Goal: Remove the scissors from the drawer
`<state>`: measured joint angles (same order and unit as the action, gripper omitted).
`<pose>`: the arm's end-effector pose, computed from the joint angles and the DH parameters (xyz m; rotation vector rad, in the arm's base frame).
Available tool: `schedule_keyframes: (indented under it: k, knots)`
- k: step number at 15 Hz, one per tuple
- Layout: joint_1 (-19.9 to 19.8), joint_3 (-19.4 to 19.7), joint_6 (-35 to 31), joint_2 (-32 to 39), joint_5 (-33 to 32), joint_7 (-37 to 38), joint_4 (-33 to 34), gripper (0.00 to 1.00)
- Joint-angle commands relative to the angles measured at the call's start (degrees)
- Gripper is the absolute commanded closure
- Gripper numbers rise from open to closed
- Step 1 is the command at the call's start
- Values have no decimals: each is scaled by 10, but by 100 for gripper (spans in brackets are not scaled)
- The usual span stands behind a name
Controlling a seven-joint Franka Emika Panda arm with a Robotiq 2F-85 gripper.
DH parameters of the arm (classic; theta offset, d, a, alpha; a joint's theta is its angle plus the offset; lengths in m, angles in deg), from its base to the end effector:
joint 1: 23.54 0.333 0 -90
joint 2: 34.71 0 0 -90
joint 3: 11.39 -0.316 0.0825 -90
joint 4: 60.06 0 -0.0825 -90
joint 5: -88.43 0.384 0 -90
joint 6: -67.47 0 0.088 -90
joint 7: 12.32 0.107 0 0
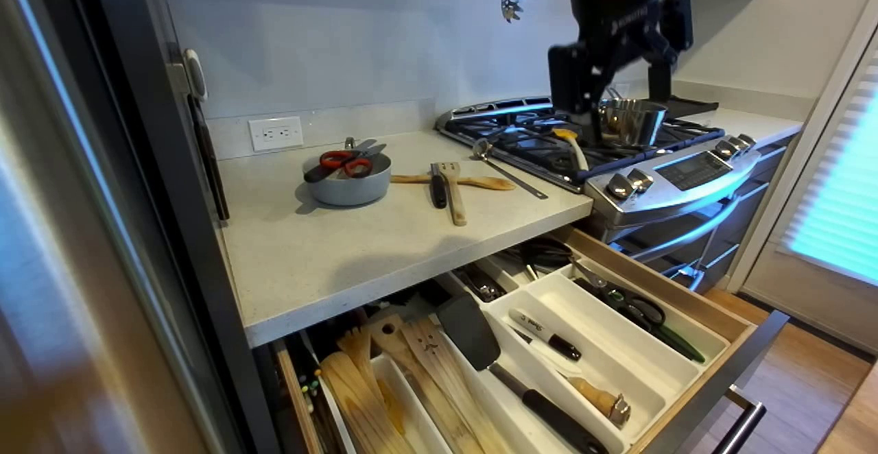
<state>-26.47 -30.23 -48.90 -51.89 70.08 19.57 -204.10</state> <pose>0.4011 0.0936 0.3713 2.7176 -0.1757 -0.0575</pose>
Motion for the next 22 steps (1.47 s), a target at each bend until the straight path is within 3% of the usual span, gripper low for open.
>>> schedule_keyframes:
  k: [1,2,4,9,14,16,18,20,21,22]
  knots:
    - [3,43,1,136,-13,8,26,0]
    - [23,43,2,67,-18,16,1,0]
    - [28,61,-4,101,-17,14,7,0]
    - [36,62,-15,79,-14,17,6,0]
    - [15,132,-234,188,-45,-170,-30,0]
    - [10,158,-318,265,-77,-222,-22,0]
    - [15,190,-378,338,-130,-224,-8,0]
    - [21,222,-410,414,-130,-251,13,0]
    - [37,218,-388,336,-100,-240,-23,0]
    - [38,229,-402,370,-98,-253,-14,0]
